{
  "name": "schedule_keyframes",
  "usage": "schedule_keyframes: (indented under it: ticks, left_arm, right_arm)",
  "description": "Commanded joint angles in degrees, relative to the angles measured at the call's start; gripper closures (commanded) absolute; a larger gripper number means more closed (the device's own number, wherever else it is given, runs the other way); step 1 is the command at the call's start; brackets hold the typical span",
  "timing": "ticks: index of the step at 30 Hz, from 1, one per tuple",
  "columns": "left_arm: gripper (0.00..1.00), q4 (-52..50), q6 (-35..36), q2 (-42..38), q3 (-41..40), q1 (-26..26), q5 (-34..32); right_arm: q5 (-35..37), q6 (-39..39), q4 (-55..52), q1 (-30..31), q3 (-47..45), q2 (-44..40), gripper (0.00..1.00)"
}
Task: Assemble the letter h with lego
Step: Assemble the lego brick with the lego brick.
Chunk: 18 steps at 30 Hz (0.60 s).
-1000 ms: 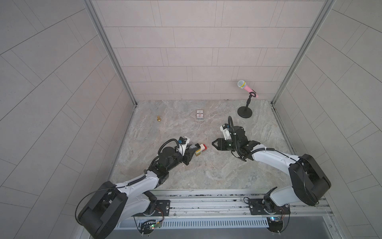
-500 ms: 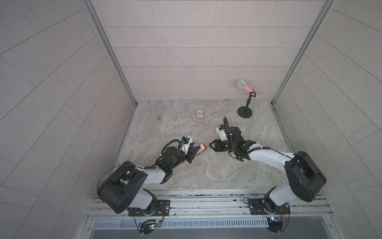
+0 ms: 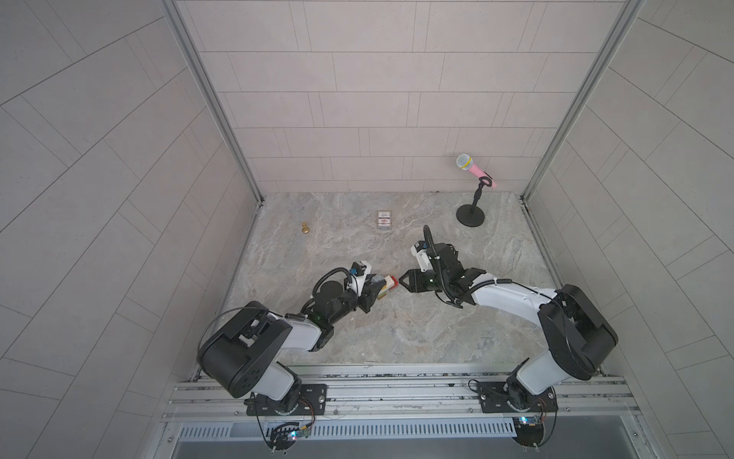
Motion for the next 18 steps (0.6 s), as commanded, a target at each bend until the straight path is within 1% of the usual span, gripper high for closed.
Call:
schedule_keyframes:
  ticks: [1, 5, 13, 15, 18]
  left_arm:
    - [1.00, 1.98, 0.86, 1.08, 0.88, -0.21, 0.29]
    - [1.00, 2.57, 0.70, 0.86, 0.97, -0.19, 0.27]
    - [1.00, 0.22, 0.03, -5.77, 0.97, -0.25, -2.37]
    - [1.00, 0.14, 0.08, -5.91, 0.97, -0.29, -2.82]
    - [1.00, 0.92, -0.49, -4.01, 0.97, -0.28, -2.46]
  right_arm:
    - [-0.20, -0.75, -1.30, 0.36, 1.21, 0.53, 0.50]
    - [-0.19, -1.06, -1.31, 0.77, 1.33, 0.71, 0.50]
    - [0.25, -1.15, -2.38, 1.29, 2.38, 1.82, 0.50]
    - [-0.09, -1.06, -2.28, 1.29, 2.54, 2.26, 0.50]
    - [-0.43, -0.80, -2.27, 1.31, 2.74, 2.77, 0.50]
